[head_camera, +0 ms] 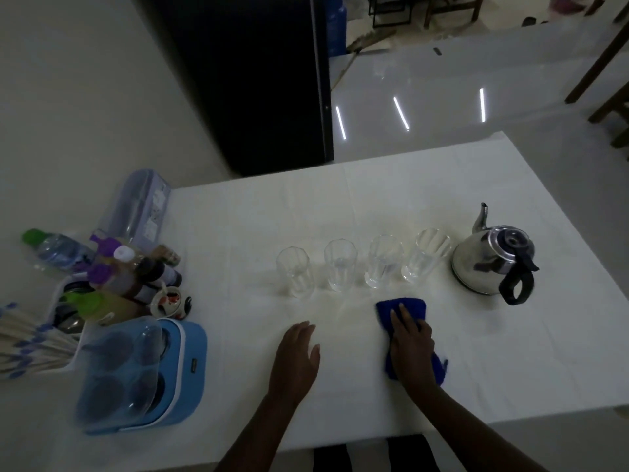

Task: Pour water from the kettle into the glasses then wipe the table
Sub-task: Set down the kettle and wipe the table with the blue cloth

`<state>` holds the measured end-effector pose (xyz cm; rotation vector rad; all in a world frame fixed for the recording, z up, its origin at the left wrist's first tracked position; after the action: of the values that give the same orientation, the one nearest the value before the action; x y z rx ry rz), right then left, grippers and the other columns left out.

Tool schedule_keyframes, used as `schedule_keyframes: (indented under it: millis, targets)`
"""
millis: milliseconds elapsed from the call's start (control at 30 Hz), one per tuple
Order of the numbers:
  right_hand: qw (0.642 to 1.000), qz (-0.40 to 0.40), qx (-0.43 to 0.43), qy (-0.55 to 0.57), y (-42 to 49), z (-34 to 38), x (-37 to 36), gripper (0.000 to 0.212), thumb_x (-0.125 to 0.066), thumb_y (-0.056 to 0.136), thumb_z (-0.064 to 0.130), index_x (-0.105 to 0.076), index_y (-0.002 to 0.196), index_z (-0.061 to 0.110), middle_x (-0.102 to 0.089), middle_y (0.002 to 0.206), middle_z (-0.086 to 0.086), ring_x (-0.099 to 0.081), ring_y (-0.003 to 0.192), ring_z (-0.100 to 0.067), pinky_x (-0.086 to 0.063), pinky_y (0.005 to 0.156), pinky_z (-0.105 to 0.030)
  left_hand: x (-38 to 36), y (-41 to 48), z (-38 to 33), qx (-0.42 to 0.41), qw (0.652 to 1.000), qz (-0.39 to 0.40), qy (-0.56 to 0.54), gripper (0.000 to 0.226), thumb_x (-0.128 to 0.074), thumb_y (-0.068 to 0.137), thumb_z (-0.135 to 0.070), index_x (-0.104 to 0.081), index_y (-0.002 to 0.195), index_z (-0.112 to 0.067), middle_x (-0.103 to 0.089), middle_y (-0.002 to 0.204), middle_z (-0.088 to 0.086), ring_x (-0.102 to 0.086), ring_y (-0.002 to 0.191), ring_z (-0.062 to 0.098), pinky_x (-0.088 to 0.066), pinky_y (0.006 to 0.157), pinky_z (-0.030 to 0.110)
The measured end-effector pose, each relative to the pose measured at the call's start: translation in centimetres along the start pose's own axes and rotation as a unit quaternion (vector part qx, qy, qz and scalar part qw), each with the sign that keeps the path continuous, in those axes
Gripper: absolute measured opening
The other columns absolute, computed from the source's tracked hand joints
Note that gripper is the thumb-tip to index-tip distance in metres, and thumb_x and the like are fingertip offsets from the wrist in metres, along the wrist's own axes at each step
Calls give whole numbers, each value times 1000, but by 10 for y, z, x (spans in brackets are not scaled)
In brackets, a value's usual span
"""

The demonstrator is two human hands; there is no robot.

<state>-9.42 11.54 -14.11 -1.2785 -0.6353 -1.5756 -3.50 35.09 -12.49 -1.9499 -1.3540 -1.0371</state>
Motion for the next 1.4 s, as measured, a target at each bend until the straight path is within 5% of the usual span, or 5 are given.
schedule_keyframes:
  millis: [400, 600, 867, 1067, 1400]
  targets:
    - [975, 16, 211, -73, -12, 41, -28, 81, -80, 58, 5, -45, 129, 20, -51, 137, -4, -41, 108, -38, -54, 71, -48, 41, -24, 54, 26, 999, -18, -11, 41, -59, 91, -22, -53, 131, -12, -54, 134, 6, -45, 127, 19, -36, 107, 32]
    - [999, -3, 33, 20, -8, 104, -26, 60, -63, 76, 0, -46, 132, 15, -43, 144, -8, -42, 118, -43, -47, 84, -54, 49, -26, 74, 14, 1000, -11, -25, 41, -58, 91, -22, -52, 130, -12, -53, 134, 7, -44, 127, 20, -40, 105, 38]
    - [986, 22, 161, -32, -19, 97, -45, 64, -70, 72, 4, -49, 129, 24, -49, 139, 0, -52, 107, -42, -51, 74, -48, 49, -24, 79, 9, 998, -7, -59, 41, -59, 92, -20, -52, 131, -13, -53, 134, 7, -45, 127, 19, -38, 106, 35]
    - [1000, 16, 9, 23, -11, 151, -42, 58, -55, 84, 6, -38, 138, 21, -31, 151, -5, -32, 130, -39, -39, 96, -56, 56, -18, 91, 26, 997, -22, -67, 40, -59, 92, -18, -53, 130, -10, -54, 132, 9, -46, 125, 21, -40, 105, 37]
    - [976, 81, 195, -53, -12, 126, -39, 73, -62, 78, 3, -32, 139, 31, -26, 151, 8, -38, 127, -38, -43, 92, -50, 64, -24, 105, 37, 996, -25, -71, 38, -60, 91, -18, -54, 128, -10, -55, 131, 9, -48, 124, 21, -39, 105, 34]
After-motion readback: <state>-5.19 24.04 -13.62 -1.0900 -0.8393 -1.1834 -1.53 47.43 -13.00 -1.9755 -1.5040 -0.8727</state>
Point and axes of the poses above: each hand's wrist, its own y-axis towards the middle knuckle, its own x-axis out of the back of the hand, z = x × y, the point moved 2 cm from there along y, towards the middle knuckle
